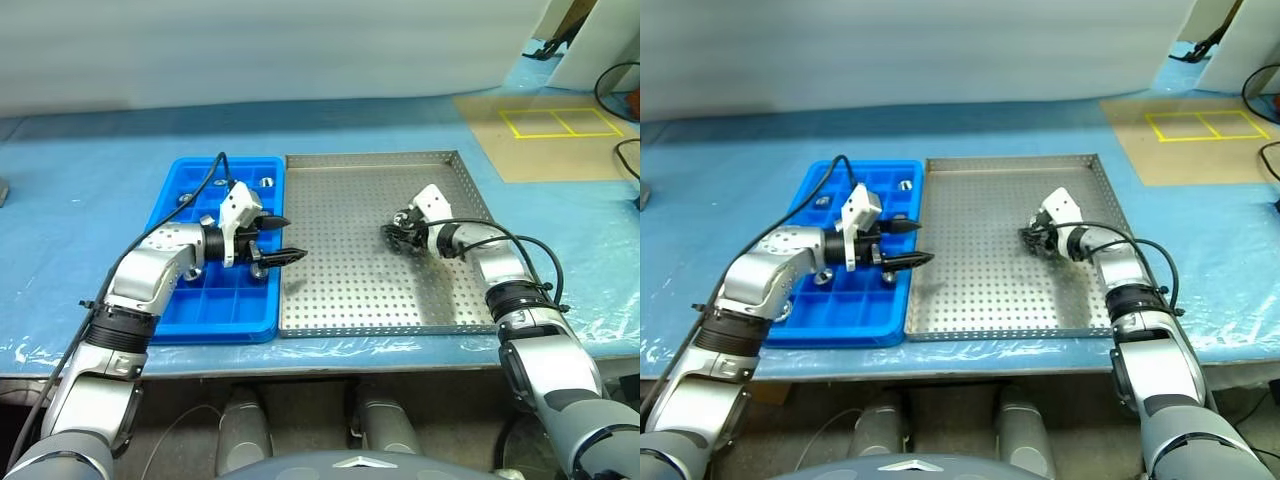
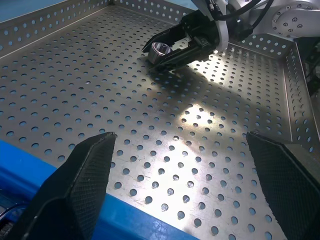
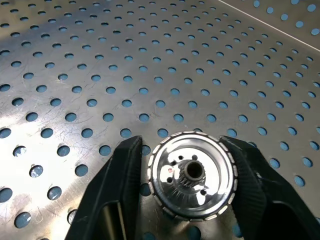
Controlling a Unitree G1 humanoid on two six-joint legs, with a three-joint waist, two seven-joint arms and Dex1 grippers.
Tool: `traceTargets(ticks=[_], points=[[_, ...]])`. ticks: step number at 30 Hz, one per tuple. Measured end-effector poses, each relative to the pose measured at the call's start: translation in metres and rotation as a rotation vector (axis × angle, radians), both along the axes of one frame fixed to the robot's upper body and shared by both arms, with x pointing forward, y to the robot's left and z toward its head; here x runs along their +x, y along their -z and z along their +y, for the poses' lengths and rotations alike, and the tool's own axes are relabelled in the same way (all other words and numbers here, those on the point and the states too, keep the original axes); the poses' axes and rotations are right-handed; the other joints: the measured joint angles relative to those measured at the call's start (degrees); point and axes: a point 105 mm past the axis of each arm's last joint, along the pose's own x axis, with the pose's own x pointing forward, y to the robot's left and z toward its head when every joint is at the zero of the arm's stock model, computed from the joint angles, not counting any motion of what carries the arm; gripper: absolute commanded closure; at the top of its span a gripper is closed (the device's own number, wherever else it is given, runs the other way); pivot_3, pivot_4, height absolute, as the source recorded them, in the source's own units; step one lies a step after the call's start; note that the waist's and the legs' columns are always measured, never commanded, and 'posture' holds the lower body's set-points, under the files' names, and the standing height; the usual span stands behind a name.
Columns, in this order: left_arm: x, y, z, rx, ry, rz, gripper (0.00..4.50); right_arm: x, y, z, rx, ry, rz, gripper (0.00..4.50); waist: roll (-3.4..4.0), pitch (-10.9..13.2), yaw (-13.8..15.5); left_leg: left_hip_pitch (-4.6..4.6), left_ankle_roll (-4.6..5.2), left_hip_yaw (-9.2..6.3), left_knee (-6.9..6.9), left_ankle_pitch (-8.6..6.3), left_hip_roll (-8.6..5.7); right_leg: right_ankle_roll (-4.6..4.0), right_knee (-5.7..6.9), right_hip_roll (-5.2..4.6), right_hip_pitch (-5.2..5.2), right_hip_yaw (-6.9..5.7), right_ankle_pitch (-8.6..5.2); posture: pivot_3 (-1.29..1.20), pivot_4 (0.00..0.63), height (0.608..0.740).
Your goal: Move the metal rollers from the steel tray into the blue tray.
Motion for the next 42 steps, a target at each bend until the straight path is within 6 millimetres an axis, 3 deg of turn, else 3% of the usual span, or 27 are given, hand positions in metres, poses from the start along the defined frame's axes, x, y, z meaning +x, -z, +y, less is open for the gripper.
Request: traceTargets(ticks=[6,10,14,19,22,25,30,35,42], points=[[0.001,-0.003,0.006,0.002,-0.017,-0.001,0.06,0.001,-0.004,0.001,-0.004,0.002,-0.010,2.83,0.00,0.00,0.28,-0.06,0.00,0.01,-0.07,0.00,0.03,0.00,-0.07,0.02,-0.06,-0.02,0.00,-0.13,0.150,0.740],[-0.004,-0.009,0.020,0.028,-0.024,-0.032,0.06,-0.001,-0.018,0.027,0.010,-0.097,-0.032,2.83,0.04,0.03,0.08,-0.29,-0.05,0.04,-0.21,0.03,0.09,-0.01,-0.05,0.08,-0.43,-0.01,0.00,-0.11,0.150,0.740],[-0.009,-0.008,0.043,0.080,-0.050,-0.041,0.06,-0.010,-0.043,0.071,0.018,-0.283,-0.073,2.83,0.06,0.04,0.51,-0.50,-0.07,0.06,-0.30,0.04,0.15,-0.02,-0.06,0.11,-0.66,-0.05,-0.01,-0.03,0.150,0.740],[-0.007,-0.032,0.077,0.105,-0.165,-0.134,0.06,-0.039,-0.072,0.156,0.109,-0.588,-0.108,2.83,0.06,0.06,1.05,-0.56,-0.11,0.06,-0.39,0.05,0.20,-0.04,-0.06,0.12,-0.74,-0.12,-0.02,0.08,0.150,0.740],[-0.015,-0.035,0.094,0.127,-0.219,-0.160,0.06,-0.061,-0.069,0.199,0.131,-0.751,-0.073,2.83,0.06,0.06,2.24,-0.56,-0.14,0.05,-0.58,0.07,0.20,-0.08,-0.17,0.10,-0.75,-0.18,-0.05,0.16,0.150,0.740],[-0.037,-0.025,0.109,0.188,-0.245,-0.114,0.06,-0.085,-0.059,0.231,0.127,-0.893,-0.025,2.83,0.03,0.06,3.49,-0.62,-0.21,0.05,-0.92,0.11,0.20,-0.08,-0.44,0.08,-0.80,-0.27,-0.06,0.24,0.150,0.740],[-0.076,-0.015,0.117,0.217,-0.266,-0.019,0.06,-0.100,-0.051,0.255,0.142,-0.991,0.039,2.83,-0.04,0.09,5.94,-0.65,-0.27,-0.01,-1.14,0.14,0.23,-0.17,-0.54,0.07,-0.79,-0.40,-0.15,0.36,0.150,0.740],[-0.107,-0.013,0.122,0.227,-0.328,0.030,0.06,-0.110,-0.038,0.262,0.105,-1.049,0.086,2.83,-0.03,0.10,7.84,-0.62,-0.29,-0.08,-1.23,0.14,0.26,-0.16,-0.50,0.07,-0.79,-0.41,-0.17,0.43,0.150,0.740],[-0.118,-0.006,0.113,0.189,-0.386,0.048,0.06,-0.119,-0.016,0.269,0.071,-1.060,0.194,2.83,0.02,0.11,9.85,-0.30,-0.31,-0.15,-1.38,0.13,0.26,0.23,-0.46,0.07,-0.62,-0.35,-0.41,0.44,0.150,0.740]])
